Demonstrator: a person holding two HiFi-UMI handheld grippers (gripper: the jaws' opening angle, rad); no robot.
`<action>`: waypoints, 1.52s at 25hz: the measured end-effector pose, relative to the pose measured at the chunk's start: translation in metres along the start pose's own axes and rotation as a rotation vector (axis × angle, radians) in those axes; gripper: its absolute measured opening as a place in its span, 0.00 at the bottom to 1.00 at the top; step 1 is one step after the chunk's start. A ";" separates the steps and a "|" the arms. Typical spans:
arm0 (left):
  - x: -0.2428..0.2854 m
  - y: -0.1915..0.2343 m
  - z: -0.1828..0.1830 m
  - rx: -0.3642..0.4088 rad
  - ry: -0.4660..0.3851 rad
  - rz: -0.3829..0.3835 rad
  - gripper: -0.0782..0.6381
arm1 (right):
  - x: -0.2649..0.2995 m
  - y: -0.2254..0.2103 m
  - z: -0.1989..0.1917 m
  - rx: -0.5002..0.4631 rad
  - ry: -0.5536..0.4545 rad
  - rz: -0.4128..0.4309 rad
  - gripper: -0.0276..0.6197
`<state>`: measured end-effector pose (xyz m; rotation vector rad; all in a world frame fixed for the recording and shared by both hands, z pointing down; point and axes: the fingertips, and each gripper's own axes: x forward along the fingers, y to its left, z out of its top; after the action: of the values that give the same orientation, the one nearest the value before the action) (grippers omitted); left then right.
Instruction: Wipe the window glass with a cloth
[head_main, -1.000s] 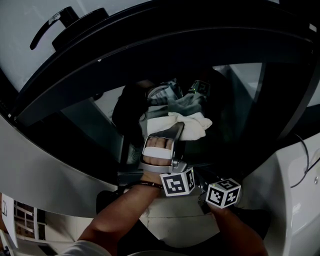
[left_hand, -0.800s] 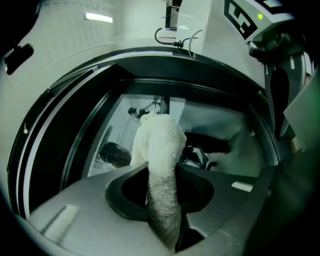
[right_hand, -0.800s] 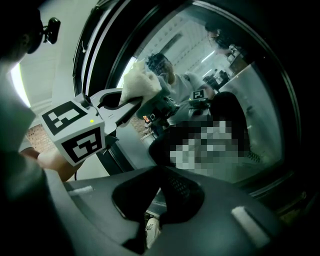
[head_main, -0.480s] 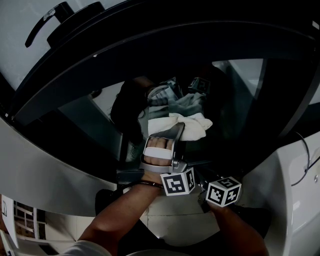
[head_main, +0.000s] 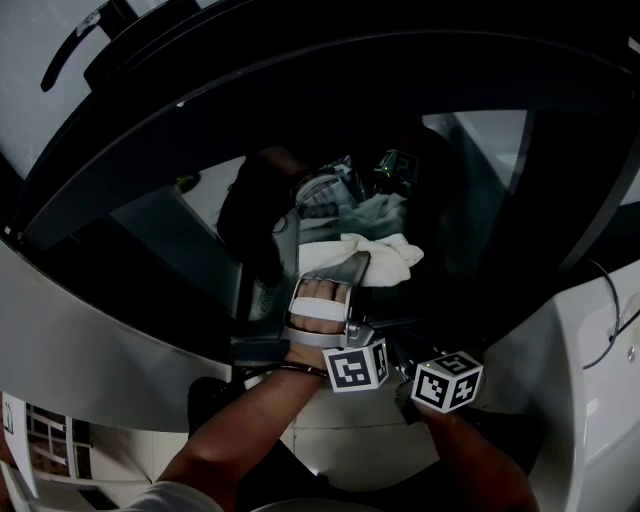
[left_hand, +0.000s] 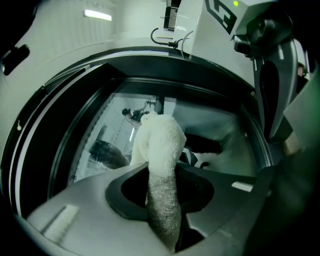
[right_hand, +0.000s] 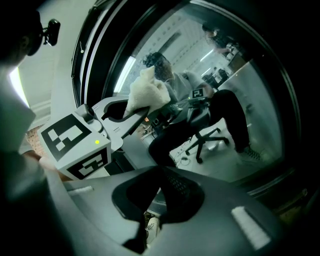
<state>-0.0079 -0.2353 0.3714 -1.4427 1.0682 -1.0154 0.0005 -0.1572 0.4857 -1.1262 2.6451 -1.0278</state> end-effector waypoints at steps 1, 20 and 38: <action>0.000 -0.002 0.000 0.001 0.001 -0.004 0.27 | 0.000 0.000 -0.001 0.003 0.000 0.001 0.04; 0.000 -0.031 -0.002 -0.018 0.002 -0.046 0.27 | 0.000 -0.004 -0.005 0.004 0.007 -0.005 0.04; 0.003 -0.061 -0.006 -0.017 0.008 -0.140 0.27 | 0.008 -0.003 -0.014 0.021 0.042 -0.001 0.04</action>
<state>-0.0075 -0.2347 0.4323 -1.5453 0.9946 -1.1144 -0.0077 -0.1565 0.4998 -1.1138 2.6591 -1.0886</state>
